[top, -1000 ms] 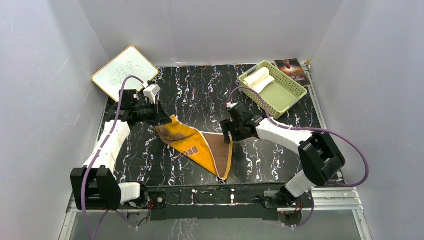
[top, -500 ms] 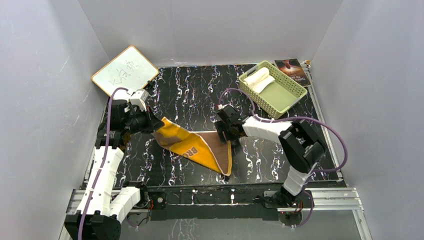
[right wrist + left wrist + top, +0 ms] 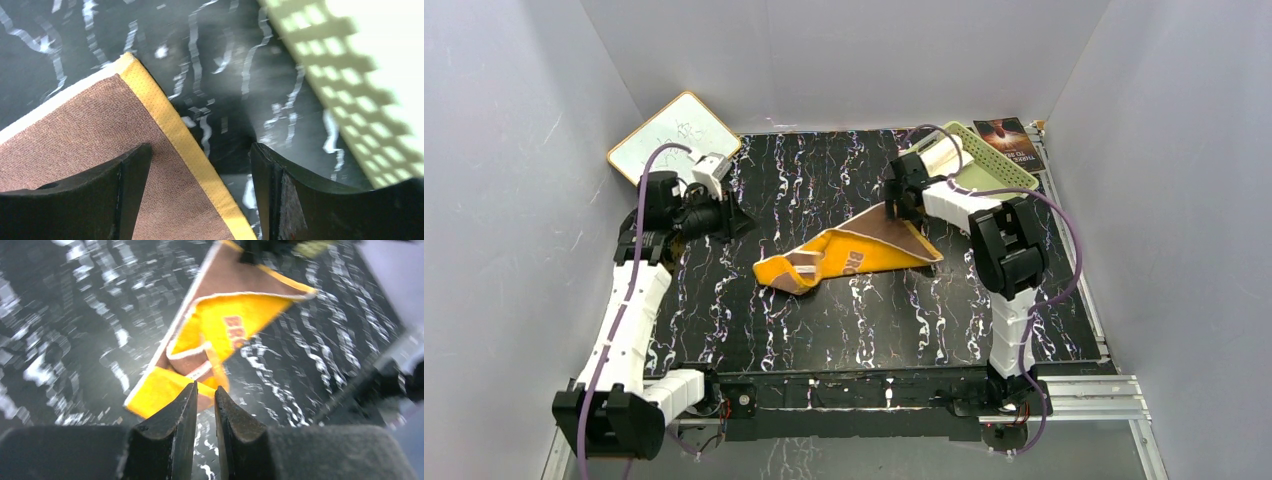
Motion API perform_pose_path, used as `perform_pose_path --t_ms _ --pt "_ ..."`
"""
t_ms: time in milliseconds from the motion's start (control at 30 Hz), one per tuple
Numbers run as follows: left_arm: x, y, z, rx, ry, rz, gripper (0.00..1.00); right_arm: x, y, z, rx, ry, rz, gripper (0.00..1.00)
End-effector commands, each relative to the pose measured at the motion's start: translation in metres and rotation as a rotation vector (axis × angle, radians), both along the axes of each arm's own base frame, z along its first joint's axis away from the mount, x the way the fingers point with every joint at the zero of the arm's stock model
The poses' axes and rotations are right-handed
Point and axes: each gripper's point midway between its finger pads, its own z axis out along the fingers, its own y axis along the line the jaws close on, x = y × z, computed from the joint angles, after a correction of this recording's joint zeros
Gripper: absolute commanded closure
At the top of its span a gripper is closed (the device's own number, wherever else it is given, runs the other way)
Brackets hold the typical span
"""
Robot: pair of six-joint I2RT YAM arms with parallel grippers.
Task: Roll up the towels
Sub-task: Flatten out the towel at the center of the board.
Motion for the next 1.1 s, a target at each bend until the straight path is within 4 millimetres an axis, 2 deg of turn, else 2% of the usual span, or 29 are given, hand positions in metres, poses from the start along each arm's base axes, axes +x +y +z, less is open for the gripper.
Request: perform_pose_path --t_ms 0,67,100,133,200,233,267,333,433,467,567,633,767,833,1067 --pt "-0.044 -0.07 0.025 -0.213 -0.068 -0.544 0.82 -0.02 -0.056 -0.032 -0.136 0.142 -0.075 0.3" --pt "-0.062 -0.084 0.006 -0.233 0.016 -0.636 0.81 -0.023 -0.063 -0.03 -0.121 0.139 -0.092 0.3" --pt "-0.058 -0.08 -0.01 -0.186 0.064 -0.595 0.77 -0.024 -0.064 -0.03 -0.113 0.138 -0.095 0.3" --pt "-0.044 -0.069 -0.028 -0.11 0.111 -0.486 0.69 -0.026 -0.064 -0.03 -0.105 0.138 -0.096 0.29" --pt "-0.009 -0.032 -0.066 0.071 0.202 -0.194 0.52 -0.029 -0.061 -0.031 -0.086 0.143 -0.091 0.29" --pt "0.006 -0.008 -0.083 0.167 0.244 -0.051 0.49 -0.03 -0.059 -0.033 -0.074 0.147 -0.088 0.29" --pt "0.013 0.004 -0.095 0.193 0.301 0.032 0.49 -0.031 -0.057 -0.034 -0.064 0.149 -0.087 0.29" --pt "0.022 0.011 -0.115 0.17 0.412 0.128 0.49 -0.031 -0.053 -0.035 -0.043 0.153 -0.077 0.29" --pt "0.032 0.0 -0.137 0.078 0.512 0.174 0.49 -0.03 -0.048 -0.033 -0.02 0.15 -0.063 0.29" --pt "0.038 -0.006 -0.141 0.037 0.522 0.178 0.45 -0.03 -0.047 -0.032 -0.016 0.147 -0.059 0.29" --pt "0.054 -0.027 -0.141 -0.093 0.523 0.178 0.4 -0.031 -0.046 -0.031 -0.007 0.142 -0.051 0.29" --pt "0.059 -0.035 -0.145 -0.11 0.533 0.178 0.39 -0.033 -0.045 -0.032 -0.005 0.146 -0.047 0.29" --pt "0.058 -0.048 -0.16 -0.075 0.558 0.163 0.37 -0.037 -0.045 -0.036 0.0 0.155 -0.041 0.29" --pt "0.055 -0.051 -0.171 -0.03 0.58 0.163 0.33 -0.038 -0.044 -0.037 0.003 0.154 -0.04 0.29" --pt "0.052 -0.045 -0.201 0.173 0.631 0.204 0.32 -0.036 -0.041 -0.035 0.016 0.149 -0.03 0.29"
